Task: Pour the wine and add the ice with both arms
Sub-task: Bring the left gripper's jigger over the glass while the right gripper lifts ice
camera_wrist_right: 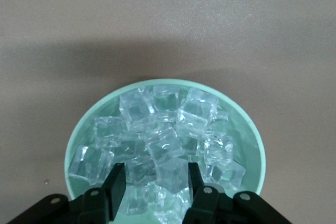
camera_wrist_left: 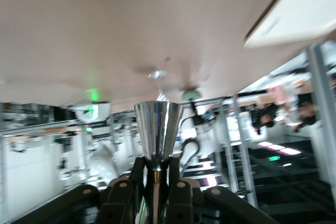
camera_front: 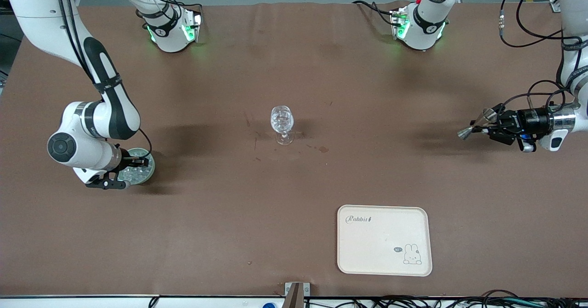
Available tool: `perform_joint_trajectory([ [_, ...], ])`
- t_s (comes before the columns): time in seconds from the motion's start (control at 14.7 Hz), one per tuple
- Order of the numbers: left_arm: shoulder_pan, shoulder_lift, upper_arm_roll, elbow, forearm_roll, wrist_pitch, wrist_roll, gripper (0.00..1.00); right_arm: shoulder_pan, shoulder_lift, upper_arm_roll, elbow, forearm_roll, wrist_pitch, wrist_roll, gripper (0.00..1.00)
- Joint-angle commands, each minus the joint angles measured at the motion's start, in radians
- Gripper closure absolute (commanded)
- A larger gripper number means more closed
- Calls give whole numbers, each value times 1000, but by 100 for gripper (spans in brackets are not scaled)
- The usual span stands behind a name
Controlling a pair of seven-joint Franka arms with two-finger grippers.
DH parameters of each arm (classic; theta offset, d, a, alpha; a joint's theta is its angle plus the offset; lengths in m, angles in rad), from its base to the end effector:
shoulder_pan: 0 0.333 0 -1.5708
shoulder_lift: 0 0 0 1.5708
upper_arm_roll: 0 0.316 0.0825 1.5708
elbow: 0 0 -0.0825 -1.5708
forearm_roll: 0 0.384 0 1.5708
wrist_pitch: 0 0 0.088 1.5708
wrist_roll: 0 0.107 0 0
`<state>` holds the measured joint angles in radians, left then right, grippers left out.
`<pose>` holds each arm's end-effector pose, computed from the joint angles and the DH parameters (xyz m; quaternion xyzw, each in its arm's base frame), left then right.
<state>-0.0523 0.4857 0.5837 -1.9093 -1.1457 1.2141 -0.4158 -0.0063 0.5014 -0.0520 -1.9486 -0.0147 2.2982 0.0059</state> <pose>0.5266 0.1468 0.2860 0.6306 0.4826 -0.4119 0.4469 0.6026 -0.0347 0.2086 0.9967 -0.0245 -0.0760 0.0158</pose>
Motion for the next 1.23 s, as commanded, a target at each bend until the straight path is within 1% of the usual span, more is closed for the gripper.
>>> perform_joint_trajectory([
  [0.0,6,-127,-83,-25,40,9,-79,99,-6,8,3,-21,19,42,-29,46],
  [0.07,3,-147,-119,-25,43,15,-110,99,-6,8,3,-35,19,68,-29,49],
  [0.2,6,-194,-198,-33,47,76,-197,99,-8,6,3,-33,19,66,-26,58],
  [0.34,6,-254,-289,-77,52,168,-271,99,-8,5,3,-29,21,60,-15,73],
  [0.41,8,-278,-341,-98,52,226,-320,99,-6,5,3,-21,21,40,-14,76],
  [0.55,8,-299,-463,-102,52,326,-450,99,-6,3,3,25,32,-32,-11,86],
  [0.68,8,-306,-595,-103,52,451,-556,99,0,3,3,69,48,-97,-4,88],
  [0.75,6,-305,-649,-106,52,511,-590,99,0,3,3,101,50,-141,0,88],
  [0.96,3,-280,-830,-126,52,723,-642,99,2,5,3,195,48,-265,2,89],
  [1.09,2,-242,-931,-123,52,867,-688,99,0,5,1,212,48,-286,-1,89],
  [1.16,-1,-225,-965,-117,52,927,-707,99,0,5,1,214,48,-286,-3,89],
])
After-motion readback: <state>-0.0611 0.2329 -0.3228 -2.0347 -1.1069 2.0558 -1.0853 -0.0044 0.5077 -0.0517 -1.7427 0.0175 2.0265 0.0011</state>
